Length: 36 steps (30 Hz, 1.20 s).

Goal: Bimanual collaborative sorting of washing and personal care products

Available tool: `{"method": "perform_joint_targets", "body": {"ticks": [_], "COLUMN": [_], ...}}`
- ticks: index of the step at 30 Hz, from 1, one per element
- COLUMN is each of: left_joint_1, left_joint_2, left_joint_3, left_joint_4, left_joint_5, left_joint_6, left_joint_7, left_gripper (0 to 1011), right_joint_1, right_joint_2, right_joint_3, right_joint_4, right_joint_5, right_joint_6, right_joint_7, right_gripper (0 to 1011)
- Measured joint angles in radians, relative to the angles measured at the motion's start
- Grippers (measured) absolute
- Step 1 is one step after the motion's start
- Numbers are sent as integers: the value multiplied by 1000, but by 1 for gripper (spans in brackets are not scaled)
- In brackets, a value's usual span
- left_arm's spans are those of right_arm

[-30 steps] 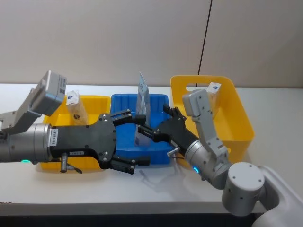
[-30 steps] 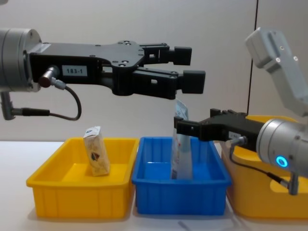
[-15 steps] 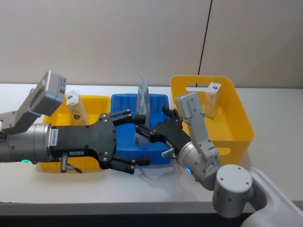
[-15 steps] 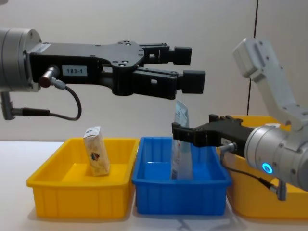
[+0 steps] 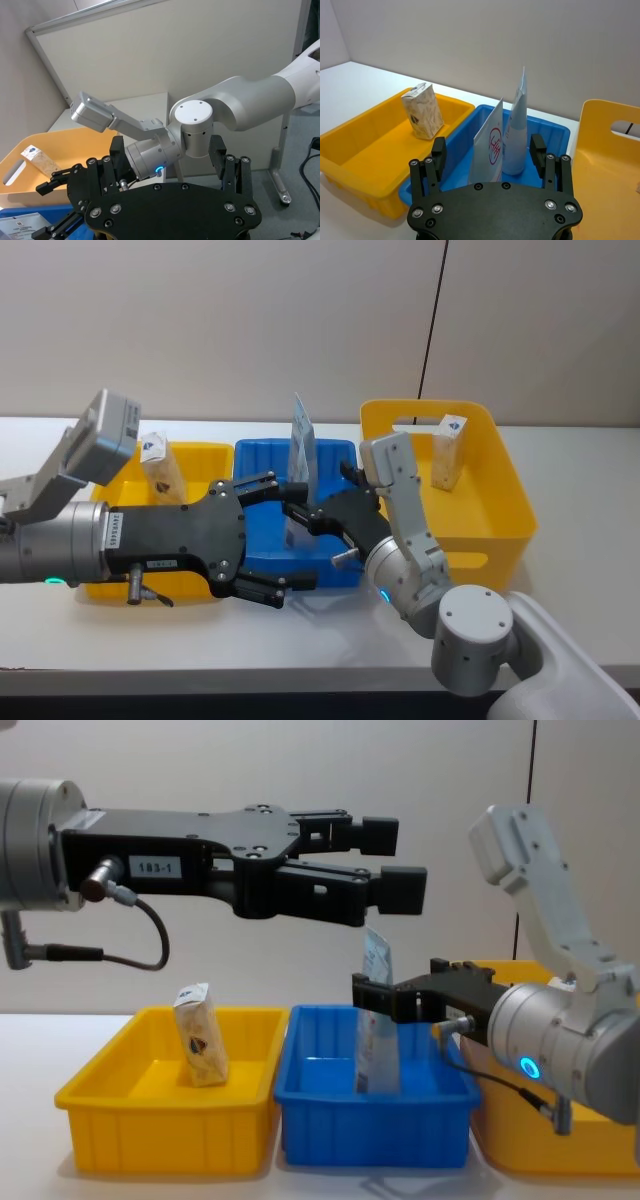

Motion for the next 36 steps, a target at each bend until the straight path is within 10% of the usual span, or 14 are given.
{"method": "perform_joint_targets", "body": {"ticks": [20, 36], "left_joint_1": [0, 0], "left_joint_2": [0, 0], "left_joint_3": [0, 0], "left_joint_4": [0, 0], "left_joint_5": [0, 0], "left_joint_6": [0, 0], "left_joint_7": [0, 0], "left_gripper": [1001, 1001], "right_joint_1": [90, 122], "right_joint_2": [-64, -87], "right_joint_3": [-1, 9], "right_joint_4": [161, 211], "right_joint_5": [-40, -52], "right_joint_6": [-44, -44], "right_joint_7": [-7, 2], "right_gripper": [968, 494]}}
